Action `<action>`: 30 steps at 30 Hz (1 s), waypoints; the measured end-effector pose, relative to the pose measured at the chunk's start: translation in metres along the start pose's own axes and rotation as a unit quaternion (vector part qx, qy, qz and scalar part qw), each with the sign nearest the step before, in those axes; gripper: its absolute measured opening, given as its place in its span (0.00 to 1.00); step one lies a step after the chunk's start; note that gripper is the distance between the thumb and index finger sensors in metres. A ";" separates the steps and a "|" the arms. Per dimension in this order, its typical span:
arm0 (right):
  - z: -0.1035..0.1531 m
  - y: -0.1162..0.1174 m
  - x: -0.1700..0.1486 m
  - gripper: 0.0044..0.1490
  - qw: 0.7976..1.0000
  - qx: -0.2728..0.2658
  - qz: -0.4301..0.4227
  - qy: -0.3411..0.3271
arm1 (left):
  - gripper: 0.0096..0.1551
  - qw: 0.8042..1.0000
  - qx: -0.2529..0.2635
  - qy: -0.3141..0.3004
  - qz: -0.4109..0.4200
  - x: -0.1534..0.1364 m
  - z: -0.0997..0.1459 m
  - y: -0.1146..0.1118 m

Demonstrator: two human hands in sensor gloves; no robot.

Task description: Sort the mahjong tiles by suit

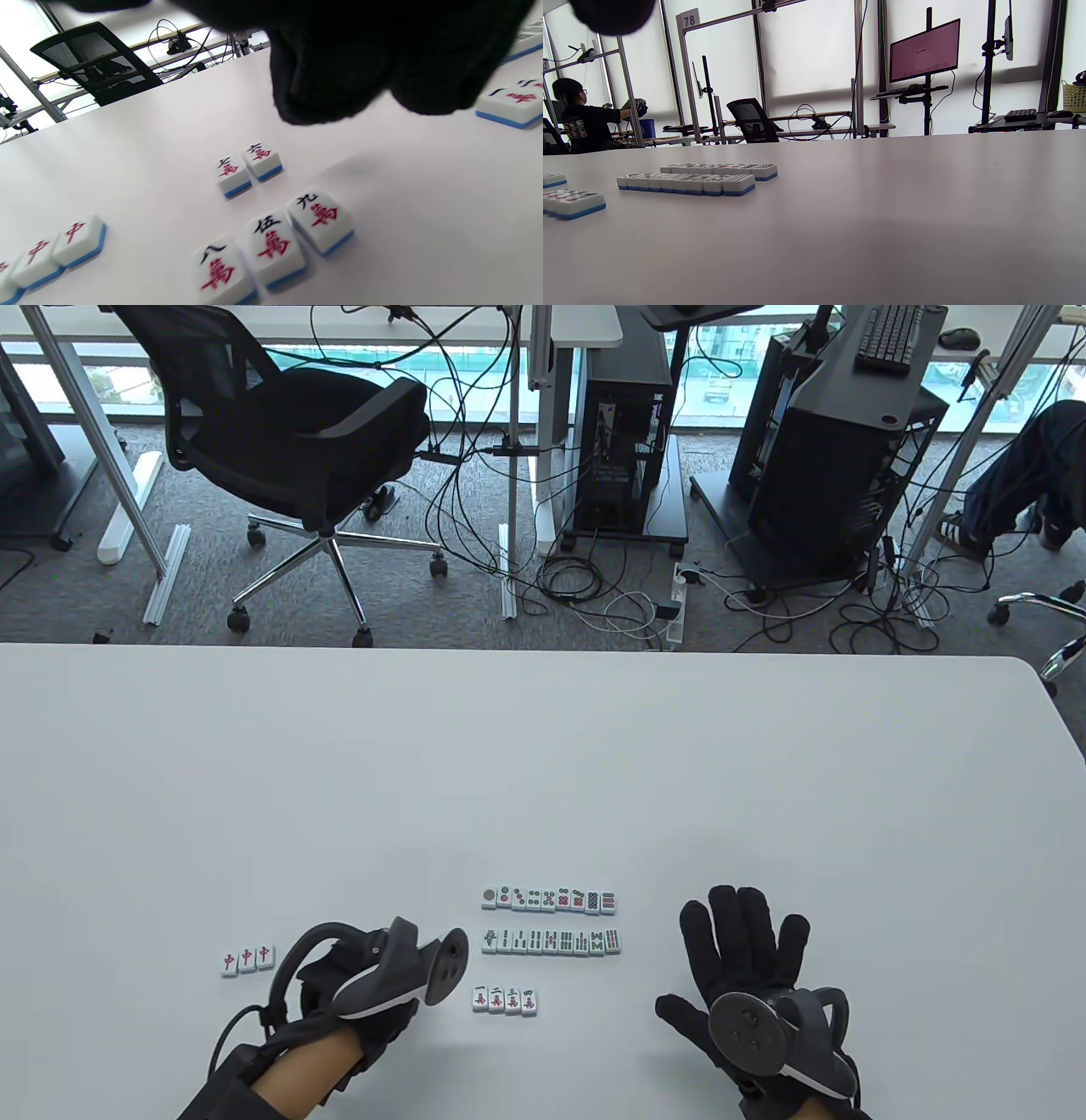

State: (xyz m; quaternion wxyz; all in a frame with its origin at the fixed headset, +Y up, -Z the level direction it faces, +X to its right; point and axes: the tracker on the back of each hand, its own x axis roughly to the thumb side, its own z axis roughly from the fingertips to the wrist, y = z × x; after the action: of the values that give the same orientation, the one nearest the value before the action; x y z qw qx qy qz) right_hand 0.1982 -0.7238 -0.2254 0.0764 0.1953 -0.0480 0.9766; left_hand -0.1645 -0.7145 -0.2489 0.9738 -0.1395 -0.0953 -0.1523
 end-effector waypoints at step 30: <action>-0.002 0.002 0.001 0.61 1.000 0.016 -0.011 0.001 | 0.35 0.995 0.016 0.035 0.088 -0.039 -0.010 0.020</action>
State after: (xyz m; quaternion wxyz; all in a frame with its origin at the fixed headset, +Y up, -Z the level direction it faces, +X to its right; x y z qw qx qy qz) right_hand 0.1967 -0.7252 -0.2268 0.0840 0.1963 -0.0302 0.9765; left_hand -0.1932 -0.6881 -0.2718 0.9882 -0.1266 -0.0509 -0.0692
